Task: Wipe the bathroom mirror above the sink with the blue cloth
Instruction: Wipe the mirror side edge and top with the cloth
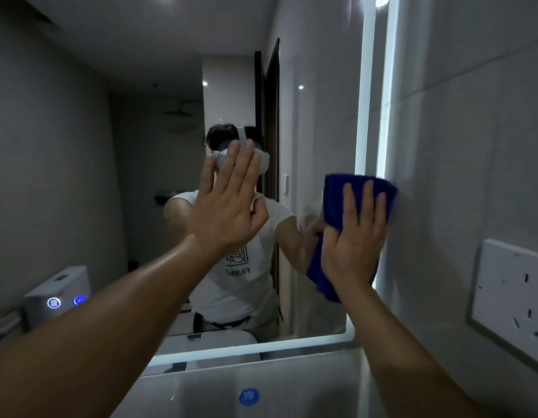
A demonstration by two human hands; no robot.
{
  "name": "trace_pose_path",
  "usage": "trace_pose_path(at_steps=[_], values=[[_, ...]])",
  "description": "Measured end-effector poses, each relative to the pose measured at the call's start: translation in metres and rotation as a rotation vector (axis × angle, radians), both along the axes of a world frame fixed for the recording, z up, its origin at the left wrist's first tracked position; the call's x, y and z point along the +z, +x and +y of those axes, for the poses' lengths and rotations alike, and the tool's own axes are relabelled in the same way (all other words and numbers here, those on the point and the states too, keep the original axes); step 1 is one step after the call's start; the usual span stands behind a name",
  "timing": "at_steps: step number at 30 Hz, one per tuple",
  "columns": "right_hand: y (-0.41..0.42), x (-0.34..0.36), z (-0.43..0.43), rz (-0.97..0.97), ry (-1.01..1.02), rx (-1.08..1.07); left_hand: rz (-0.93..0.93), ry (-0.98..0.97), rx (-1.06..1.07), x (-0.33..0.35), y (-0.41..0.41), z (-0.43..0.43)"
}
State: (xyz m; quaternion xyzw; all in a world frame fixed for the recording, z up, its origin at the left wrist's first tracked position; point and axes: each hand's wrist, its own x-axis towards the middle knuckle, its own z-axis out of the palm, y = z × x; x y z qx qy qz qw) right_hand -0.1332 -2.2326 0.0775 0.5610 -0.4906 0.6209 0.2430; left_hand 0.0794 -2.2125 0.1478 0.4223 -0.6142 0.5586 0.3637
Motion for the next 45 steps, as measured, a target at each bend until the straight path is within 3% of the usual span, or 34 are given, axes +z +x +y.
trace_pose_path(at_steps=[2,7,9,12,17,19,23,25,30,35,38,43,45], values=[[0.014,0.002,0.003,-0.016,0.004,0.002,0.0,0.013,-0.001,0.0,0.0,0.001],[0.028,-0.122,0.009,0.533,0.009,-0.038,-0.012,-0.001,0.009,-0.002,0.0,-0.001],[0.014,-0.162,0.008,0.611,0.011,-0.074,-0.046,-0.015,0.006,-0.002,0.002,-0.003],[-0.01,-0.163,0.007,0.542,0.015,-0.046,-0.103,-0.041,-0.012,-0.002,0.001,-0.001],[0.004,-0.09,0.009,-0.051,0.084,0.002,-0.177,-0.046,-0.008,-0.004,0.001,-0.002],[0.026,-0.1,0.013,0.003,0.083,-0.014,-0.185,-0.024,0.002,-0.003,0.001,-0.002],[0.043,-0.185,0.015,0.544,0.036,-0.002,-0.18,-0.019,0.009,-0.003,0.001,-0.001],[0.023,-0.216,0.01,0.6,-0.02,-0.004,-0.179,-0.023,0.001,-0.003,0.001,0.0],[-0.029,-0.228,0.001,0.354,0.002,-0.101,-0.173,-0.024,0.001,-0.003,0.001,-0.002],[-0.001,-0.227,0.012,-0.012,0.103,-0.03,-0.175,-0.027,0.006,-0.004,0.002,-0.002],[-0.001,-0.191,0.012,-0.017,0.162,-0.004,-0.178,-0.044,0.004,-0.003,0.001,-0.002],[-0.007,-0.05,0.0,-0.012,0.046,0.019,-0.164,-0.038,-0.007,-0.003,0.0,-0.001],[-0.006,-0.043,-0.002,-0.001,0.031,-0.004,-0.161,-0.035,-0.007,-0.004,0.001,-0.001]])
